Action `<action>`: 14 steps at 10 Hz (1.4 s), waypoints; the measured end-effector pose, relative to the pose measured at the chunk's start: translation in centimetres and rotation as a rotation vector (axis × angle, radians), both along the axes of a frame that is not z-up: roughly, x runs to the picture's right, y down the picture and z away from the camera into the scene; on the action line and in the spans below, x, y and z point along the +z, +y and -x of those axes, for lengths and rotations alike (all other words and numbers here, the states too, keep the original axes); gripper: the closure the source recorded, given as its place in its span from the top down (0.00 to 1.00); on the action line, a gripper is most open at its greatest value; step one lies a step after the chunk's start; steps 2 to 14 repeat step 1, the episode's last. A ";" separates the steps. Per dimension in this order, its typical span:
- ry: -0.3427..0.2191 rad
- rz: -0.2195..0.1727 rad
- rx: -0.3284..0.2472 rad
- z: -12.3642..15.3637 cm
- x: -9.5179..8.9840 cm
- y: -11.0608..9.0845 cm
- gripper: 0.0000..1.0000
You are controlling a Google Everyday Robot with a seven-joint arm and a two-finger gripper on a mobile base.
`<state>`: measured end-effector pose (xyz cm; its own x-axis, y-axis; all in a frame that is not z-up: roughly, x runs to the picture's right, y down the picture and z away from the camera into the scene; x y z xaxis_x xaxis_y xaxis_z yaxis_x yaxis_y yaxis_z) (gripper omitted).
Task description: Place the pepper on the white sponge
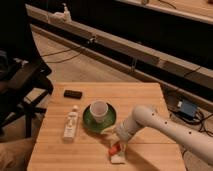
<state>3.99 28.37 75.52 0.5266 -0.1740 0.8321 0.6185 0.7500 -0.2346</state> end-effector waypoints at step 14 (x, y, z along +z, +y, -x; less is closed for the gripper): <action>0.000 0.000 0.000 0.0 0.0 0.0 0.80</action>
